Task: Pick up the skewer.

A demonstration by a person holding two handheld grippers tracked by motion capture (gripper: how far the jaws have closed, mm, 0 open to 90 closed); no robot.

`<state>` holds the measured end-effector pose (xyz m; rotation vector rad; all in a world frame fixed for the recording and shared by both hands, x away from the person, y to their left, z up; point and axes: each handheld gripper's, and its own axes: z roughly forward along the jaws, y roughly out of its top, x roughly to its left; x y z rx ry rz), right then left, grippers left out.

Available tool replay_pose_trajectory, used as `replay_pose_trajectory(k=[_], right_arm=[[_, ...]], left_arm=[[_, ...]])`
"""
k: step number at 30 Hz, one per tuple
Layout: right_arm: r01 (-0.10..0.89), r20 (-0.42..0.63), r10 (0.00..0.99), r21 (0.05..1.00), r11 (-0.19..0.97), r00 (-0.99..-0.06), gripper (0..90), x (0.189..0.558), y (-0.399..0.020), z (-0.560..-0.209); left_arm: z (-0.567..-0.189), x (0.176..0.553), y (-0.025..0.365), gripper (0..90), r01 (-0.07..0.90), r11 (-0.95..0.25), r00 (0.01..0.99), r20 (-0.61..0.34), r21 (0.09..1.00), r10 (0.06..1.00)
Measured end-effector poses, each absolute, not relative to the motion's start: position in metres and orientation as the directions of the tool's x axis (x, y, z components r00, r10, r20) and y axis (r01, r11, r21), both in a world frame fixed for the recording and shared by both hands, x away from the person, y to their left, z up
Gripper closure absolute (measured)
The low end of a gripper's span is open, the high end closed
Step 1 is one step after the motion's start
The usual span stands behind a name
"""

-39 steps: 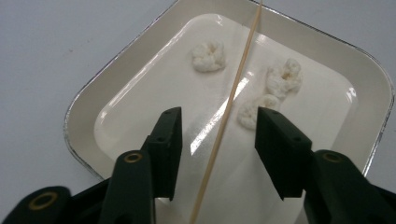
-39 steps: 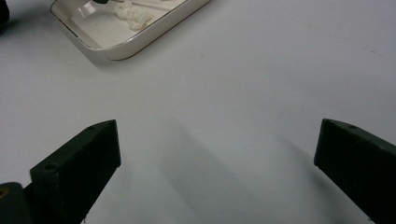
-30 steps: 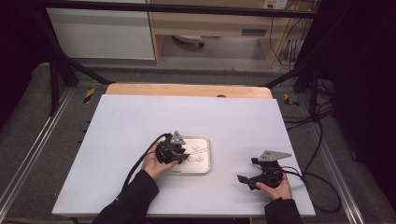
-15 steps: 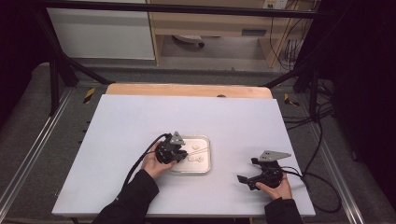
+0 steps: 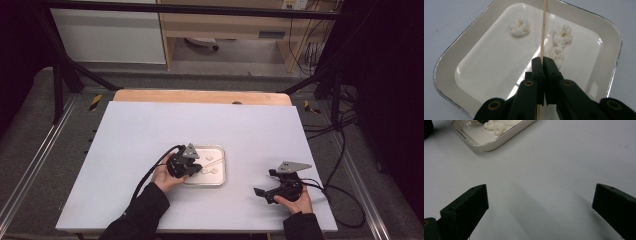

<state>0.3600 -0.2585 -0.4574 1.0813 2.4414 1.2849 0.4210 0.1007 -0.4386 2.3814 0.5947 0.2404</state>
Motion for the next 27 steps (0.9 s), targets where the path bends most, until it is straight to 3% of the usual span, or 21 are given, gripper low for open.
replay_pose_trajectory(k=[27], right_arm=[[0.519,0.168,0.673,0.775,0.362,-0.720,1.1,0.360,-0.259,-0.457]], left_arm=[[-0.416,0.400,0.106,88.4,0.311,-0.637,0.888,0.023,0.705,0.459]])
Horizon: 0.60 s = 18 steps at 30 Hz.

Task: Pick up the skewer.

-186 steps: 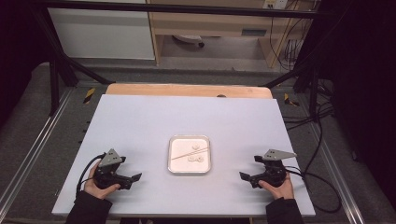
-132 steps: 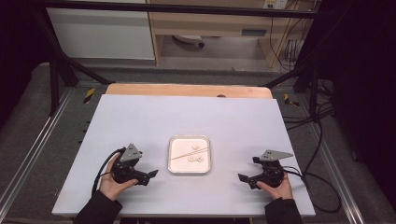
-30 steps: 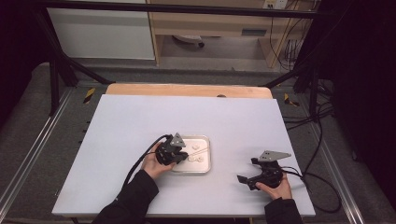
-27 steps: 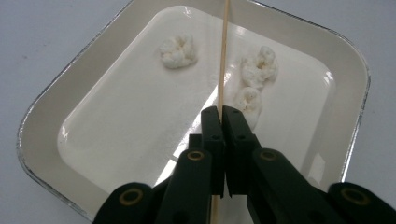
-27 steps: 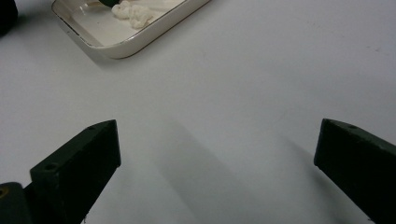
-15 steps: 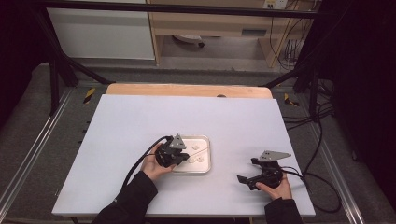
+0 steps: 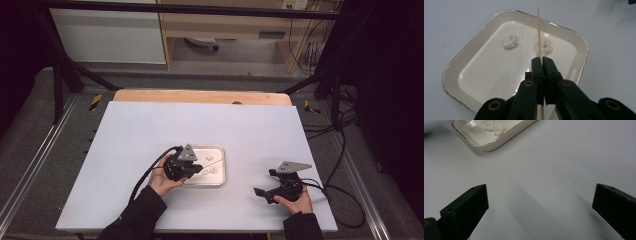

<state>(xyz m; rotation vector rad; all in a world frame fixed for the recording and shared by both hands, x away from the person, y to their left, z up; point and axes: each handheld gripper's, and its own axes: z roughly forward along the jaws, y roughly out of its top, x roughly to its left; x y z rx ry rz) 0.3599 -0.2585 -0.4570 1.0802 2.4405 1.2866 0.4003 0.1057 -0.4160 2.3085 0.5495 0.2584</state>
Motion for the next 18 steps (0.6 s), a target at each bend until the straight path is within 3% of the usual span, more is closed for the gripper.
replay_pose_trajectory(k=[18], right_arm=[[0.473,0.109,0.658,0.781,0.407,-0.745,0.7,0.357,-0.247,-0.446]], left_arm=[[-0.410,0.386,0.106,88.4,0.321,-0.638,0.887,0.014,0.700,0.461]])
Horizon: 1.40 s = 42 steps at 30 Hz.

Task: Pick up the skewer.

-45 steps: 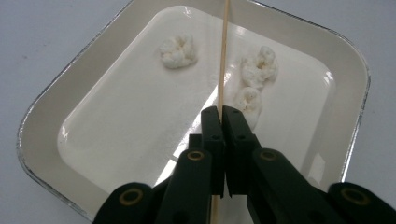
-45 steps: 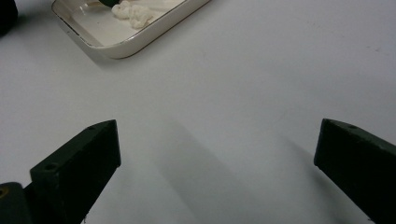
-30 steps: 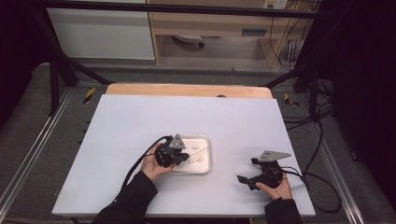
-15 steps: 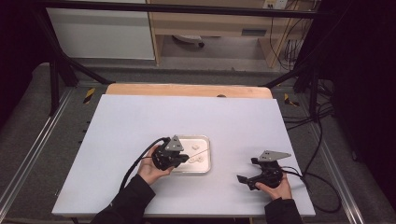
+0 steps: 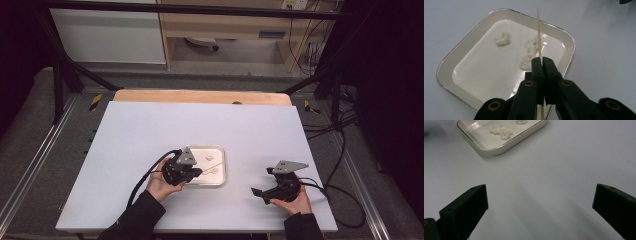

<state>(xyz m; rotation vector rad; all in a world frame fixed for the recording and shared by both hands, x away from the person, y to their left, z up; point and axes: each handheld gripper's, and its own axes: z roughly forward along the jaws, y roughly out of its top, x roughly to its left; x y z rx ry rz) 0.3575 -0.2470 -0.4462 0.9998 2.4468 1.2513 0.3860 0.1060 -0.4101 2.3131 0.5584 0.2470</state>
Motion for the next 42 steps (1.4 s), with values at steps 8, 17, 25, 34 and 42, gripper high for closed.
replay_pose_trajectory(k=[8,17,25,34,42], right_arm=[[0.424,0.021,0.645,0.769,0.478,-0.764,1.8,0.355,-0.233,-0.438],[0.367,-0.060,0.613,0.753,0.546,-0.788,3.6,0.352,-0.221,-0.432],[0.305,-0.147,0.573,0.726,0.616,-0.806,5.4,0.349,-0.210,-0.423],[0.223,-0.254,0.512,0.682,0.697,-0.820,9.0,0.346,-0.200,-0.413],[0.126,-0.350,0.436,0.643,0.756,-0.829,16.9,0.343,-0.192,-0.410]], left_arm=[[-0.405,0.382,0.099,88.4,0.309,-0.651,0.893,0.024,0.694,0.449],[-0.399,0.376,0.082,88.4,0.283,-0.674,0.908,0.034,0.682,0.416],[-0.395,0.373,0.069,88.4,0.262,-0.690,0.918,0.045,0.674,0.393],[-0.394,0.371,0.056,88.4,0.250,-0.713,0.925,0.055,0.655,0.375],[-0.393,0.369,0.042,88.4,0.238,-0.735,0.931,0.066,0.635,0.359]])
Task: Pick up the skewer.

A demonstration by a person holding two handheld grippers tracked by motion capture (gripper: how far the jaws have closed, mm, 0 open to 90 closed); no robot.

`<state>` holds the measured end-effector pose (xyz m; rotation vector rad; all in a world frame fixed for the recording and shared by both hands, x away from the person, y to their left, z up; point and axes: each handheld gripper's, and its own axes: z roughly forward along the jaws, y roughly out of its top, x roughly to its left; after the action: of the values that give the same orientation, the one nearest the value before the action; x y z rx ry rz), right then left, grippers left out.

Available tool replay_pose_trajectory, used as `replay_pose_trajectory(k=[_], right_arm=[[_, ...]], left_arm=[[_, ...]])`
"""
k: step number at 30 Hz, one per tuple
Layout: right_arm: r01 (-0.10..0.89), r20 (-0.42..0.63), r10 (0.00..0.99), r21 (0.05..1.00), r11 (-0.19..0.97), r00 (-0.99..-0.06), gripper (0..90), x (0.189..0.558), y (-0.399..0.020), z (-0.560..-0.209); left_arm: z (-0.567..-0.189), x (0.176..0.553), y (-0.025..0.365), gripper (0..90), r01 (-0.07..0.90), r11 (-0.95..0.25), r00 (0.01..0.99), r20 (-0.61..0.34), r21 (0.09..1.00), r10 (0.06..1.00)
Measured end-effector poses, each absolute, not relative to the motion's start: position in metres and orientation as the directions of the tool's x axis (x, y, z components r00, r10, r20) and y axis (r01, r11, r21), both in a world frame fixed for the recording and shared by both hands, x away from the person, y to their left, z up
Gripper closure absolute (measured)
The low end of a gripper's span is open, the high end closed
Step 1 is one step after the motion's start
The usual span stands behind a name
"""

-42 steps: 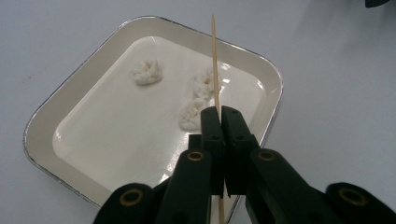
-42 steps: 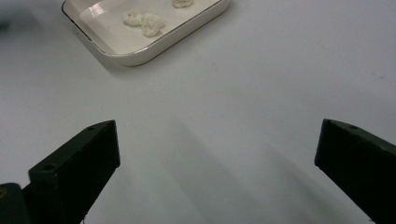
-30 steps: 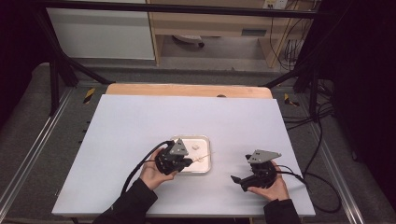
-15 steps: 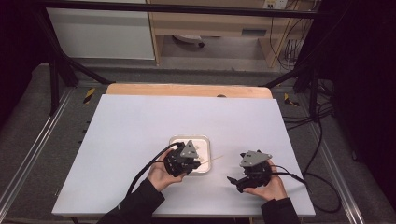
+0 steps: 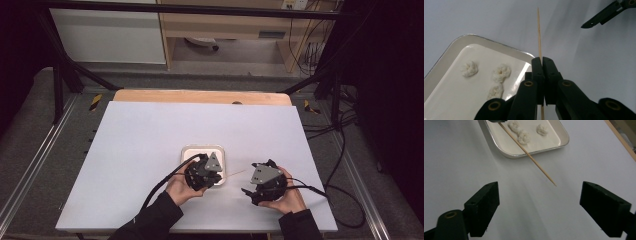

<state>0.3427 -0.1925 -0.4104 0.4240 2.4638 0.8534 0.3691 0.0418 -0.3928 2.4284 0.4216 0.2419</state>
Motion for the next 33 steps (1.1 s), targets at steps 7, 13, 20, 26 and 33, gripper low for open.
replay_pose_trajectory(k=[7,13,20,26,33], right_arm=[[0.055,-0.400,0.368,0.611,0.789,-0.840,26.8,0.342,-0.189,-0.411],[-0.003,-0.437,0.300,0.571,0.821,-0.848,38.1,0.343,-0.186,-0.413],[-0.072,-0.479,0.215,0.513,0.855,-0.851,50.8,0.343,-0.181,-0.418],[-0.138,-0.516,0.135,0.457,0.879,-0.846,62.0,0.342,-0.180,-0.423],[-0.204,-0.547,0.055,0.402,0.893,-0.836,73.9,0.340,-0.180,-0.425]], left_arm=[[-0.391,0.366,0.029,88.4,0.222,-0.754,0.938,0.075,0.618,0.338],[-0.390,0.365,0.018,88.4,0.205,-0.765,0.944,0.081,0.610,0.318],[-0.392,0.364,0.008,88.4,0.198,-0.776,0.951,0.076,0.599,0.301],[-0.393,0.362,0.003,88.4,0.190,-0.783,0.955,0.072,0.592,0.287],[-0.395,0.362,0.002,88.4,0.184,-0.783,0.960,0.063,0.594,0.273]])
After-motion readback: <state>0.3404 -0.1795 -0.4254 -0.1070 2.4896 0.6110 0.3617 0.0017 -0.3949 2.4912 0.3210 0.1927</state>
